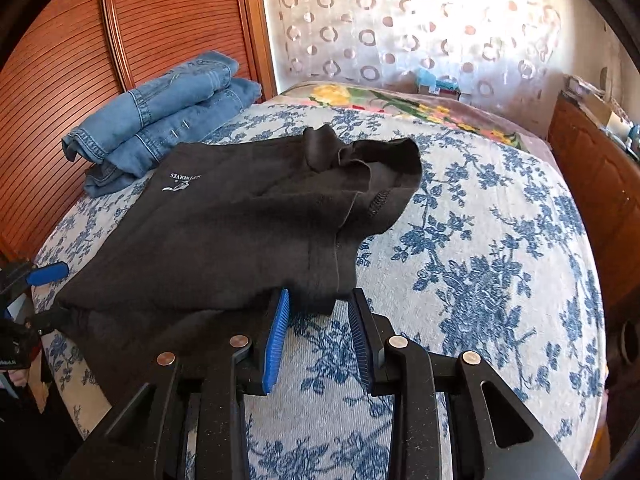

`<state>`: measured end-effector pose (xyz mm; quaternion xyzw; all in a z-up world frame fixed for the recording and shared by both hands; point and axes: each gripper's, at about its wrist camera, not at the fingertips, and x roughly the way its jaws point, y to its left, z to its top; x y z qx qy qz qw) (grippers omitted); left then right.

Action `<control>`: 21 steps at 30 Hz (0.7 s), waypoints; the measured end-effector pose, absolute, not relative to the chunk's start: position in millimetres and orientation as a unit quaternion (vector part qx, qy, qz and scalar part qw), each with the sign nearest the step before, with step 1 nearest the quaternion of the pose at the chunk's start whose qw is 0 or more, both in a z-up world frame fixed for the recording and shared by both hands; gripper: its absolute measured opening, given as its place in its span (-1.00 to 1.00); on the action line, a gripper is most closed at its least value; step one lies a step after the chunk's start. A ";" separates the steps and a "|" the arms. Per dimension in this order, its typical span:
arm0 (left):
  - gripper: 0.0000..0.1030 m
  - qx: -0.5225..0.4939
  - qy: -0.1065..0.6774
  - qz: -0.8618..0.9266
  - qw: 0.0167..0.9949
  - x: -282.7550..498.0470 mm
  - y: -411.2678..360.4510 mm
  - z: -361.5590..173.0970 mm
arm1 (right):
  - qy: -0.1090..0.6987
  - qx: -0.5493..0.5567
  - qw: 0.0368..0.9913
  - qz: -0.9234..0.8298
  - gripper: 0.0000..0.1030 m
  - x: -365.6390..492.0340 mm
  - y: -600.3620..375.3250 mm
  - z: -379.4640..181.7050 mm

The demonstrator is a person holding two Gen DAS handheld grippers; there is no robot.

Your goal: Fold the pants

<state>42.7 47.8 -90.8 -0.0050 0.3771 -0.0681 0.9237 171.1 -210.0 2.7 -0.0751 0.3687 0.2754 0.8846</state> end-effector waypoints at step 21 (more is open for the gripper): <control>-0.24 -0.011 0.351 -0.099 0.931 27.0 40.4 -78.1 | 0.299 -0.041 0.905 0.300 -0.92 167.2 -225.8 28.8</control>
